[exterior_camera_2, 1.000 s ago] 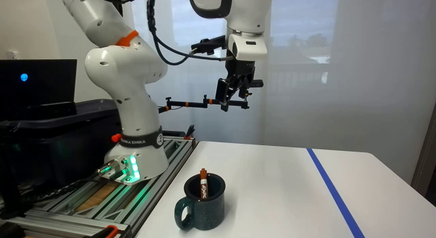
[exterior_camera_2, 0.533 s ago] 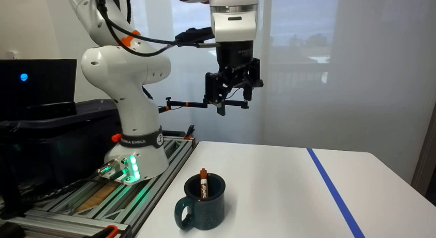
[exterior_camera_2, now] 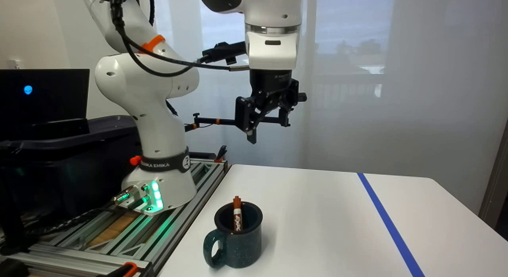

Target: Take the marker out of the mug and place it on the table

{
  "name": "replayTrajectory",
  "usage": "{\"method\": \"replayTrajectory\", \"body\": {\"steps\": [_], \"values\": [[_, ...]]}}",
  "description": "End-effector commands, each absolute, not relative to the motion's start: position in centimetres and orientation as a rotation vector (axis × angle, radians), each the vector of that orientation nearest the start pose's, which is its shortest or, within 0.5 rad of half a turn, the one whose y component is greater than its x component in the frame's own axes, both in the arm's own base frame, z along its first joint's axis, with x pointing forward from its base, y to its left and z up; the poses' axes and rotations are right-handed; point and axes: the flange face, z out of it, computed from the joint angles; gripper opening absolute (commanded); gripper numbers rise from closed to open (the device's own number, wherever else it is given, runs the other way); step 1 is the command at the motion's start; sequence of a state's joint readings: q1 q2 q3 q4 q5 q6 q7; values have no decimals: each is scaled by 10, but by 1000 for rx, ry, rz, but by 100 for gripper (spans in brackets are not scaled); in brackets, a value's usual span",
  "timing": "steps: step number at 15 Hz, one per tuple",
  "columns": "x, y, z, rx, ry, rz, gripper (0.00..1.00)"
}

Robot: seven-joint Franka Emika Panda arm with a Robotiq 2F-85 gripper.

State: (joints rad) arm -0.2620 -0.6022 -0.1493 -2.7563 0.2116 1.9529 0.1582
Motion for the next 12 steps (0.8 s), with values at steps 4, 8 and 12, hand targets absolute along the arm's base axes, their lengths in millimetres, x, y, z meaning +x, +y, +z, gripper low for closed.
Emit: {"method": "replayTrajectory", "body": {"steps": [4, 8, 12], "values": [[294, -126, 354, -2635, 837, 341, 100], [287, -142, 324, -2573, 876, 437, 100], [277, -158, 293, -2521, 935, 529, 100]]}}
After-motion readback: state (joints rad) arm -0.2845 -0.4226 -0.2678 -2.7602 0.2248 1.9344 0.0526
